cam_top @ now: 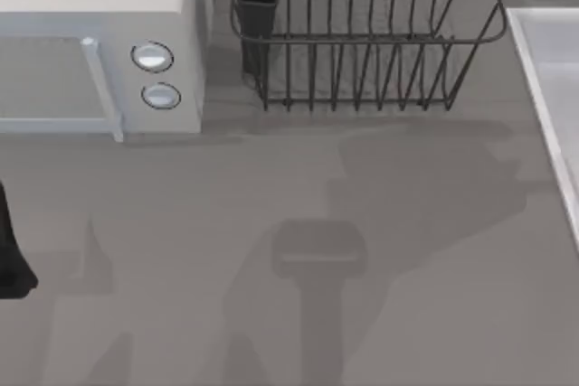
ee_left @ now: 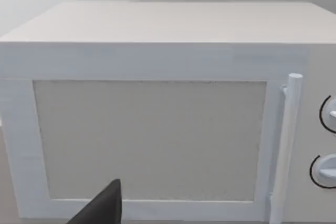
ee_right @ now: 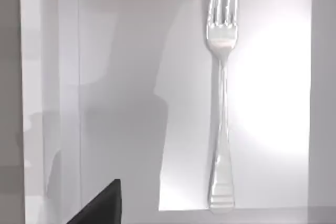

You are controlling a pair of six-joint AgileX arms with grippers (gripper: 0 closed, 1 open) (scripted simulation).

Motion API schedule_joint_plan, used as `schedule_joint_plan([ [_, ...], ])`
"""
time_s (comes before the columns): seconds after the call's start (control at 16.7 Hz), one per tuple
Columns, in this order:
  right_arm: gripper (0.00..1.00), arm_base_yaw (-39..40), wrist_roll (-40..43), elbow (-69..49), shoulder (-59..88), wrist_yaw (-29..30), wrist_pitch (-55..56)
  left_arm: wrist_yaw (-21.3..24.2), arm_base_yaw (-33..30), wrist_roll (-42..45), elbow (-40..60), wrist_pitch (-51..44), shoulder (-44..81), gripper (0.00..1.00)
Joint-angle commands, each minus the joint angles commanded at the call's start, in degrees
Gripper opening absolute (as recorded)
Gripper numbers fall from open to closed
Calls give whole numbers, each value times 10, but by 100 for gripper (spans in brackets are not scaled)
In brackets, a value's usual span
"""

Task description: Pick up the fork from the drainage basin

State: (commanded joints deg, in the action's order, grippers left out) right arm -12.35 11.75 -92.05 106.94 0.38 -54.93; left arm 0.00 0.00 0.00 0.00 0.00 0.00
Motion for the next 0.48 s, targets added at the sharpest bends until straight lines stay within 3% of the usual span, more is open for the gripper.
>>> schedule_joint_plan([
  [0.48, 100, -33, 27, -239, 277, -1, -149, 0, 0, 0, 0, 0, 0, 100],
])
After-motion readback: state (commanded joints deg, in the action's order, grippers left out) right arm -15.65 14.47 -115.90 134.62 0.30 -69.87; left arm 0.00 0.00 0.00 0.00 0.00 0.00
